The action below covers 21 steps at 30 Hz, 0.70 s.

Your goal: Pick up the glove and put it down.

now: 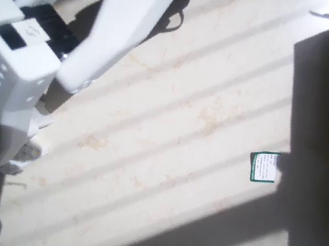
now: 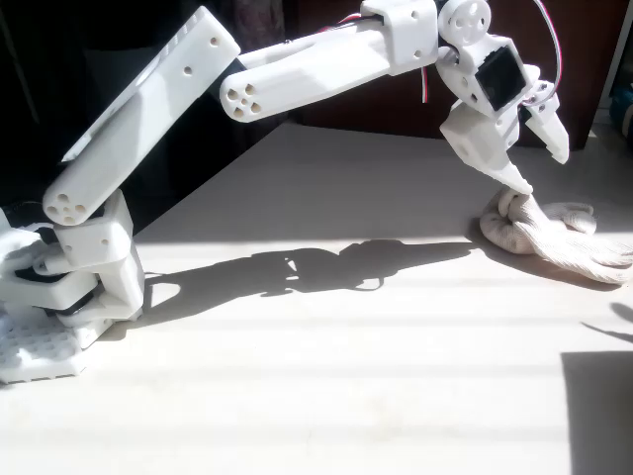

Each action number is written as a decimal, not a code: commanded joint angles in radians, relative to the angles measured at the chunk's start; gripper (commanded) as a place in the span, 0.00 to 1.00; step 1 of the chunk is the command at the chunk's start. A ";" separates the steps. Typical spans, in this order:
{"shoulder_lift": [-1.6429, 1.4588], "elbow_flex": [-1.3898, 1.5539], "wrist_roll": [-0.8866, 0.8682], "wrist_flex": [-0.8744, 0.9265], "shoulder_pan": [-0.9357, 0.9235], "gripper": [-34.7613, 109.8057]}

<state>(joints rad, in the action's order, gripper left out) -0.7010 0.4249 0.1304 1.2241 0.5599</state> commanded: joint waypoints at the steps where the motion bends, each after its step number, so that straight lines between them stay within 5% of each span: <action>1: 0.002 -0.044 0.006 0.044 0.020 0.49; 21: 0.144 -0.057 0.003 -0.051 0.006 0.49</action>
<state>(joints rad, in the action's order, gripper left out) -0.5476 0.4142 0.1304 1.1965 0.5599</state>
